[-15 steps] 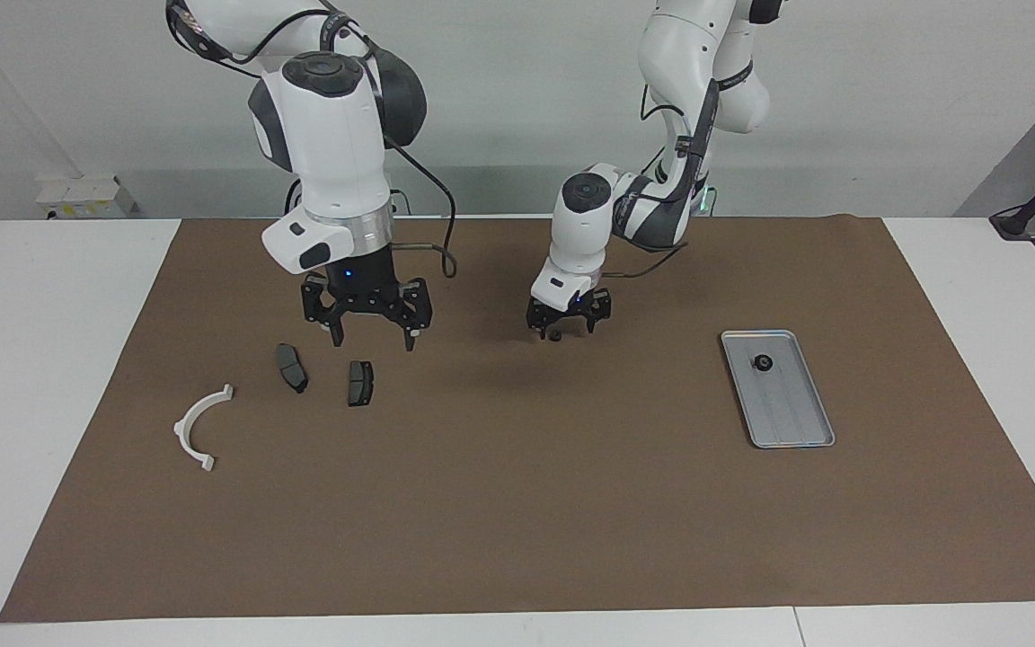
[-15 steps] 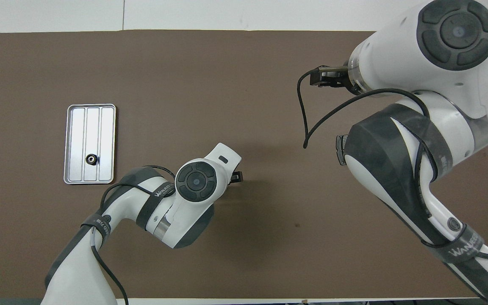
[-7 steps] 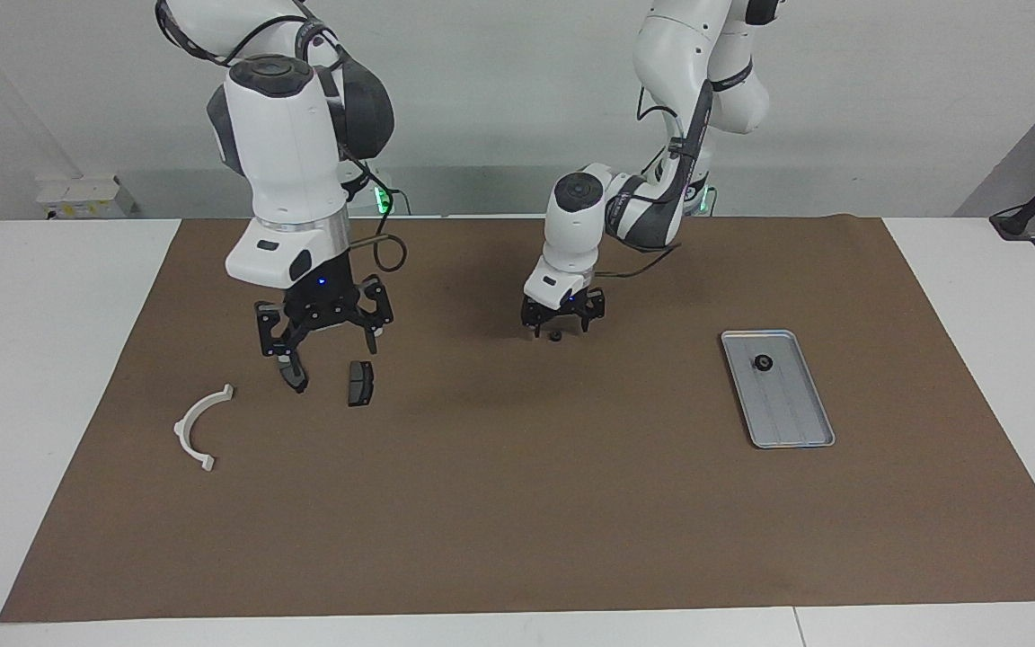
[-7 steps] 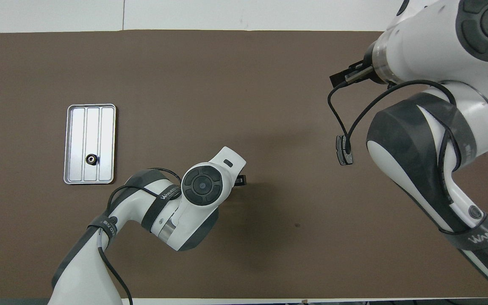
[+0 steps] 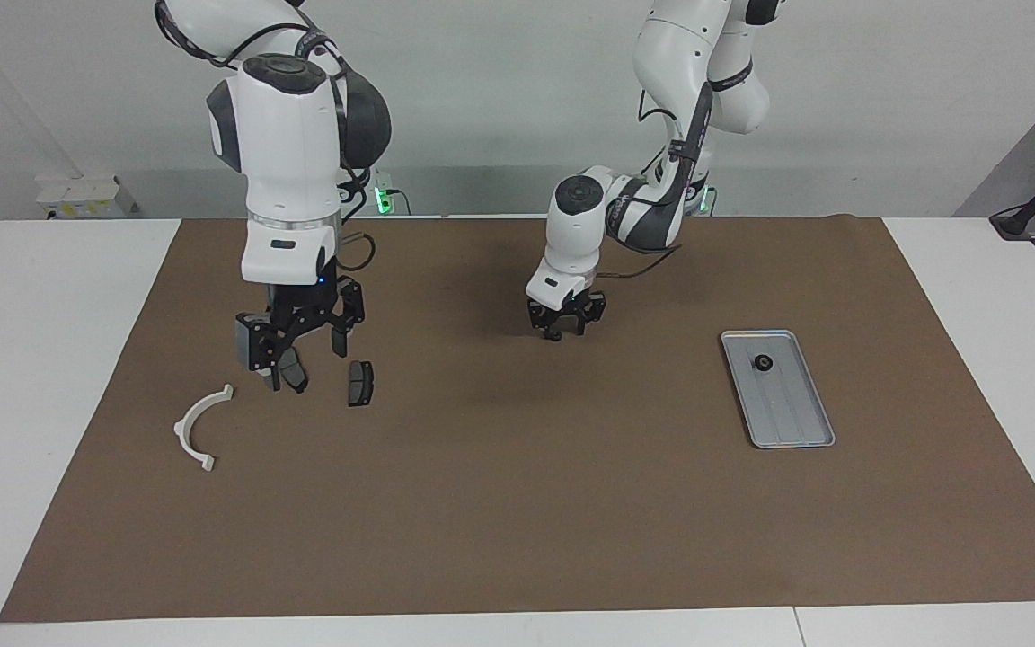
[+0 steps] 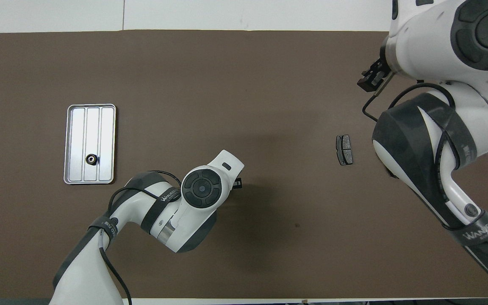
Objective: Pick bearing gear from pile to tray
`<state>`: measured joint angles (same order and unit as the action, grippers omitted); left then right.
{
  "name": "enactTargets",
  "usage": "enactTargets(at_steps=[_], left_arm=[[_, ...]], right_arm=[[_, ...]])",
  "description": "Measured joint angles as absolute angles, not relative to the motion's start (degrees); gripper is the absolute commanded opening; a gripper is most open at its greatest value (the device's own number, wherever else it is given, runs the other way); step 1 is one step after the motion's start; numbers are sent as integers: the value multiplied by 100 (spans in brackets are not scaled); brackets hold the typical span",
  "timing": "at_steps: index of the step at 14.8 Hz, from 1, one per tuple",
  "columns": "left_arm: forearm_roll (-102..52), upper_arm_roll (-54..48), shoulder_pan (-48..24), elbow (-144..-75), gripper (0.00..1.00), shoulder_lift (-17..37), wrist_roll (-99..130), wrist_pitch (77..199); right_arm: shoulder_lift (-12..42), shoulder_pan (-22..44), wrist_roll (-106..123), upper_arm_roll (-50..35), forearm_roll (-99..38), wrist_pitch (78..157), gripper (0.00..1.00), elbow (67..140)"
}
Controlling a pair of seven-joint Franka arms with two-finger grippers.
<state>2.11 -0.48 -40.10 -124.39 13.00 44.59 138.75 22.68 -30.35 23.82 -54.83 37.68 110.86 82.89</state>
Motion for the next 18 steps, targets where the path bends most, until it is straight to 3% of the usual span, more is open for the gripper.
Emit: enactTargets(at_steps=[4, 8, 11, 15, 18], left_arm=[[214, -46, -4017, -12416, 5, 1282, 4529, 13924], [362, 2, -4011, -12317, 4, 1294, 4530, 13892], [528, 63, -3831, -11754, 4, 1260, 4404, 13277], [547, 96, -2775, -10526, 5, 915, 2879, 11465], [454, 123, -1729, -10196, 5, 726, 1318, 10935]], right_arm=[[2268, -3133, 3349, -5480, 3847, 11205, 100, 8288], [2260, -3174, 3485, -5485, 3859, 11261, 100, 8286], [2132, -3336, 3413, -5494, 3634, 11176, 100, 8220], [1692, -3486, 2907, -5493, 2771, 10768, 100, 8058], [1396, -3503, 1644, -5504, 2369, 10278, 100, 8048]])
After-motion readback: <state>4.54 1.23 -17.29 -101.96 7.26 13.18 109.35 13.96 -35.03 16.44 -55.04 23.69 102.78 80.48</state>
